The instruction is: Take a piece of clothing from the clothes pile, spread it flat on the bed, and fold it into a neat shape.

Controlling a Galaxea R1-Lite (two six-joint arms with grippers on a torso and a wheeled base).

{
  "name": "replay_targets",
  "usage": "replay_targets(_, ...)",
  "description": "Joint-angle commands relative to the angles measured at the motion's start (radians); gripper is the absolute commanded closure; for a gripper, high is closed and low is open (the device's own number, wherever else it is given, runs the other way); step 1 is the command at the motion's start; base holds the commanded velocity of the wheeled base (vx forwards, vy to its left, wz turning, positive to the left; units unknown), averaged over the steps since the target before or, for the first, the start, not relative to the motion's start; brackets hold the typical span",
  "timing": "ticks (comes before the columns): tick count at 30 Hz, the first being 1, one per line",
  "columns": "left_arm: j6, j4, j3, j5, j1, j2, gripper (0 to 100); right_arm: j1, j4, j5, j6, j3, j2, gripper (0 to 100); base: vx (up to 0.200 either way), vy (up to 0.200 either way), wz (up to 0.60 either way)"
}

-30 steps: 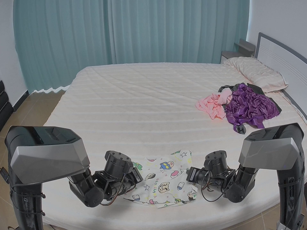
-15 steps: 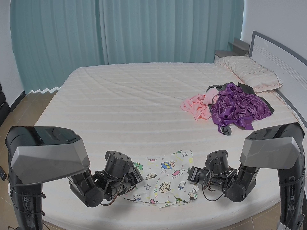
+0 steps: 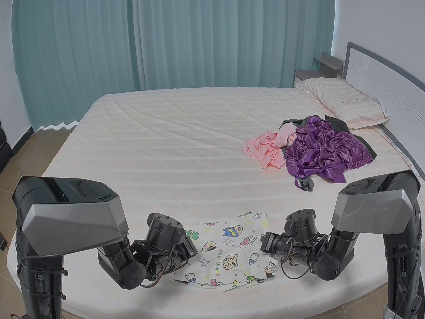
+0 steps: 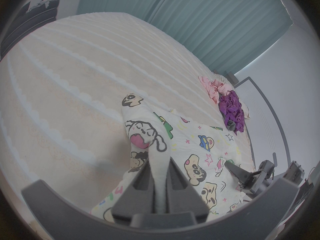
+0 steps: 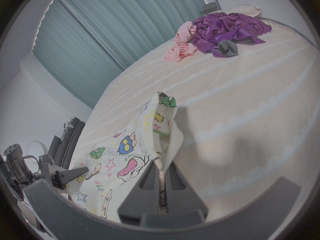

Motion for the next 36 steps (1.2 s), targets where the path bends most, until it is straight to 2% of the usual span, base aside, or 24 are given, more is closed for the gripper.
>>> replay_targets(1,-0.009,-0.001,0.007,0.002,0.0,0.005,0,0.0,0.0,0.001,-0.001,0.003,0.007,0,0.0,0.0,0.0)
replay_targets(6,-0.01,-0.007,0.053,0.004,0.016,0.001,0,-0.007,0.0,-0.001,-0.004,0.035,-0.009,0,0.0,0.0,0.0)
replay_targets(11,-0.009,-0.128,0.152,0.002,0.1,-0.019,0,-0.044,-0.002,-0.001,-0.034,0.098,-0.08,0,0.0,0.0,0.0)
replay_targets(15,-0.01,-0.214,0.177,-0.042,0.18,-0.054,0,-0.054,0.0,0.012,-0.041,0.155,-0.161,0,0.0,0.0,0.0)
replay_targets(17,-0.015,-0.216,0.18,-0.067,0.188,-0.068,0,-0.047,-0.002,0.019,-0.045,0.19,-0.169,0,0.0,0.0,0.0)
replay_targets(20,-0.062,-0.22,0.185,-0.088,0.178,-0.091,0,-0.032,-0.002,0.044,-0.073,0.238,-0.164,0,0.0,0.0,0.0)
replay_targets(22,-0.13,-0.233,0.186,-0.113,0.175,-0.126,0,-0.02,-0.003,0.062,-0.099,0.259,-0.16,0,0.0,0.0,0.0)
replay_targets(25,-0.201,-0.239,0.195,-0.163,0.157,-0.136,0,-0.009,-0.003,0.062,-0.1,0.264,-0.152,0,0.0,0.0,0.0)
replay_targets(30,-0.197,-0.24,0.192,-0.163,0.143,-0.128,0,0.009,-0.003,0.058,-0.102,0.265,-0.135,0,0.0,0.0,0.0)
replay_targets(33,-0.199,-0.242,0.191,-0.162,0.134,-0.125,0,0.048,-0.01,0.062,-0.102,0.291,-0.135,0,0.0,0.0,0.0)
replay_targets(36,-0.197,-0.242,0.191,-0.16,0.129,-0.123,0,0.063,-0.036,0.062,-0.102,0.302,-0.131,0,-0.2,0.0,0.0)
